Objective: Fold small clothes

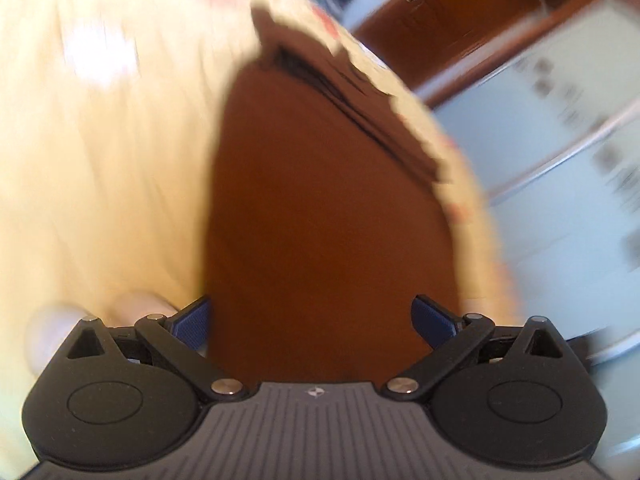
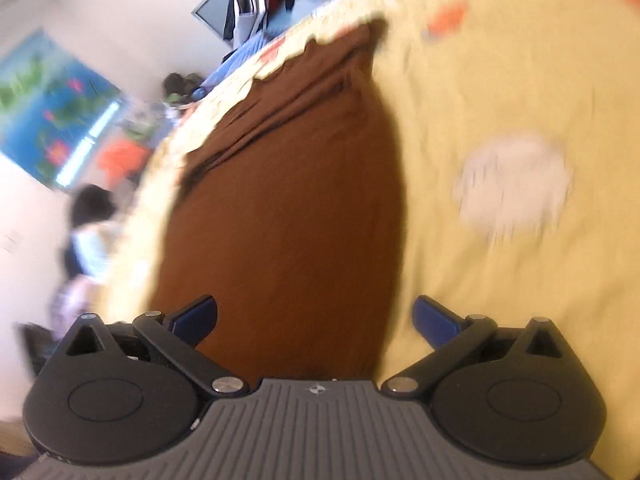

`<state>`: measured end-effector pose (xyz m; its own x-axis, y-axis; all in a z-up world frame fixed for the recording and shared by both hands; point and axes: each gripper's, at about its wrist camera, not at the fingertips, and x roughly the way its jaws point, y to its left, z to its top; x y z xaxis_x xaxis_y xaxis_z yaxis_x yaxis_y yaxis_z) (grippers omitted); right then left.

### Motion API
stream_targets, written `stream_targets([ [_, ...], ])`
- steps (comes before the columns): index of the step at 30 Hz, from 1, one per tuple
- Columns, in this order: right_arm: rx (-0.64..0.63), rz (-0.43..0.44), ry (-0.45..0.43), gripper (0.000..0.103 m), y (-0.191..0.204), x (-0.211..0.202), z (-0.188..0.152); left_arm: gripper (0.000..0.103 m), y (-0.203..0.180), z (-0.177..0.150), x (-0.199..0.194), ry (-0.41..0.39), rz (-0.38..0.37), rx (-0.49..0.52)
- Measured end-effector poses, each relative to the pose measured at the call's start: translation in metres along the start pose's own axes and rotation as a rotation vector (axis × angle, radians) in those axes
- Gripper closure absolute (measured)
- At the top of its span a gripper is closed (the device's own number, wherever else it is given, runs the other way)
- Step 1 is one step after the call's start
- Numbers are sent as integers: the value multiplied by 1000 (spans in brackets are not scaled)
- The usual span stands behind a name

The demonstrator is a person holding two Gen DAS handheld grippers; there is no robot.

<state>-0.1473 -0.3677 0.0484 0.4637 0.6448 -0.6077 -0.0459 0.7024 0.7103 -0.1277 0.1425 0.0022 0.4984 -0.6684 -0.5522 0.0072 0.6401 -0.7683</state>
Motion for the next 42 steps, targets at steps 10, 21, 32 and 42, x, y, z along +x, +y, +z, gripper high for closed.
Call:
stream_targets([
  [10,158,226,124,9,-12,-3,-17,31,15,7,-3,69,-41,-81],
  [21,148,135,136,88,-27,18,-21,96,-14,10,4,159,209,152],
  [32,105,357,-99,88,0,32,94,97,-57,146,17,-88,7,169],
  [42,225,327,-207,88,-37,154,280,97,-77,310,144,-210,165,171],
])
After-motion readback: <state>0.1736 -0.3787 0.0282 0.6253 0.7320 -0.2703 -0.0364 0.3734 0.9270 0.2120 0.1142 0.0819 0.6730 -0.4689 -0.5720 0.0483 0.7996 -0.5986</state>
